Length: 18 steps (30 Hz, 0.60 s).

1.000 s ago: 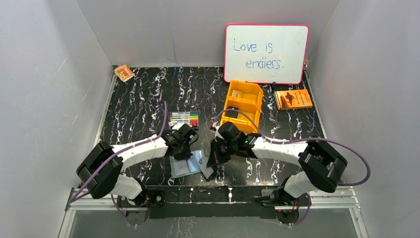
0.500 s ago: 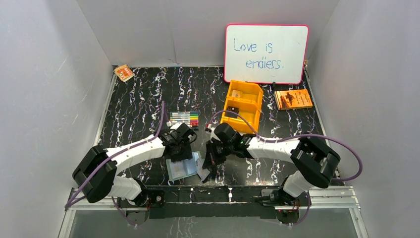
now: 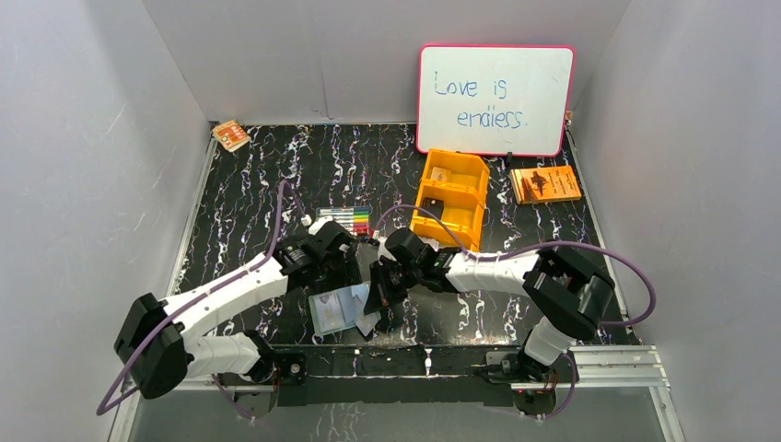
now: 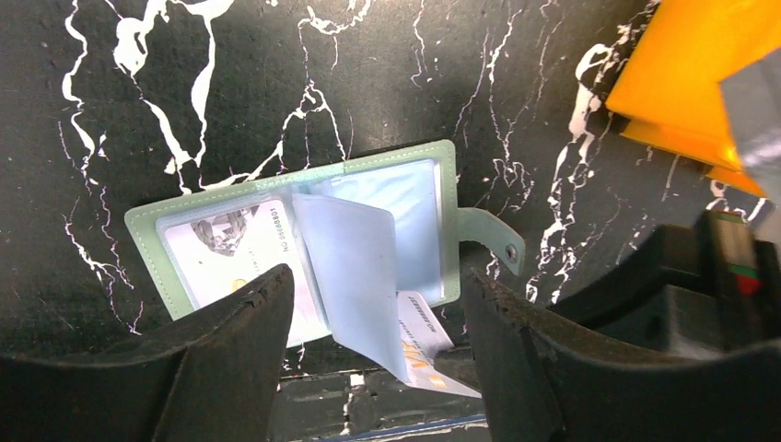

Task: Put the credit cards into the card holder
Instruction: Turn over the card slot in the card holder.

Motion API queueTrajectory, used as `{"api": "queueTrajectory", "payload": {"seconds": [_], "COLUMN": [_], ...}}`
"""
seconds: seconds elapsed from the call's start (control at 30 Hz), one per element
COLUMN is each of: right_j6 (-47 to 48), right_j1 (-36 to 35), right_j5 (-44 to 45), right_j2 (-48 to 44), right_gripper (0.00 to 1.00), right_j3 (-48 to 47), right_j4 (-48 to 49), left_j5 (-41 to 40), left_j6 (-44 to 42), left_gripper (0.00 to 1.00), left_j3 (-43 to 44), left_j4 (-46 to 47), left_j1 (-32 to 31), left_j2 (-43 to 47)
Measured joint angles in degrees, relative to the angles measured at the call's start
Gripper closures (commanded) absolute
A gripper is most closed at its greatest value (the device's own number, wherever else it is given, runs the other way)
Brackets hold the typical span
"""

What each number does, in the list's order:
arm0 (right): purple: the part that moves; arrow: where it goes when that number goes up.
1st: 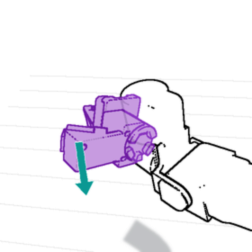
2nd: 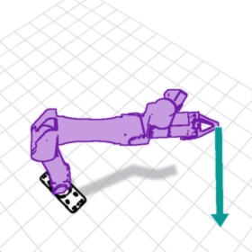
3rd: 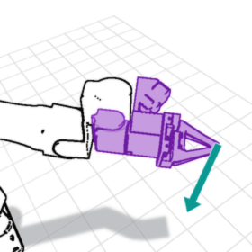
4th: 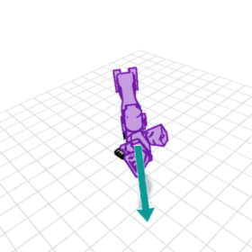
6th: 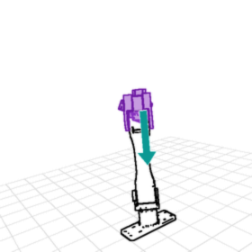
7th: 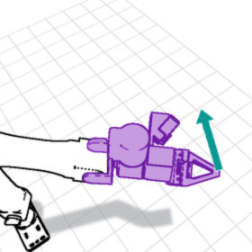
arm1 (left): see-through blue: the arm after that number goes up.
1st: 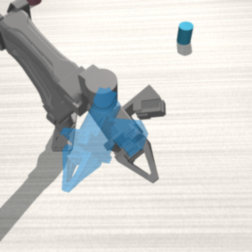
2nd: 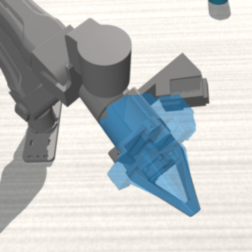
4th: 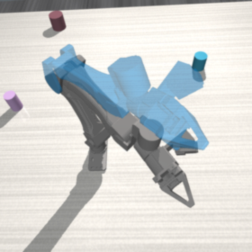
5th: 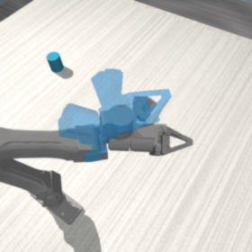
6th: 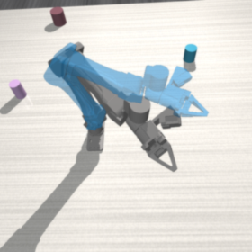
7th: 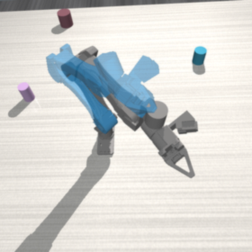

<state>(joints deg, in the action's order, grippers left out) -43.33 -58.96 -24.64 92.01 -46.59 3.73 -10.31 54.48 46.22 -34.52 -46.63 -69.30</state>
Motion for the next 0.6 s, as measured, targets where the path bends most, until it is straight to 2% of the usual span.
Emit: {"api": "queueTrajectory", "payload": {"seconds": [0.17,0.37,0.6], "right_j6": [0.0,0.0,0.0], "right_j1": [-0.5,-0.6,-0.6], "right_j5": [-0.1,-0.2,-0.2], "right_j2": [0.7,0.8,0.8], "right_gripper": [1.00,1.00,1.00], "right_j3": [-0.1,-0.1,-0.1], "right_j4": [0.8,1.0,1.9], "left_j5": [-1.0,-2.2,-1.0], "left_j6": [1.6,2.9,3.2], "left_gripper": [0.34,0.35,0.32], "left_j3": [-1.8,-4.3,-8.1], "left_j4": [-0.3,-0.3,3.7], "left_j1": [0.0,0.3,2.3], "left_j2": [3.9,4.4,5.7]}}
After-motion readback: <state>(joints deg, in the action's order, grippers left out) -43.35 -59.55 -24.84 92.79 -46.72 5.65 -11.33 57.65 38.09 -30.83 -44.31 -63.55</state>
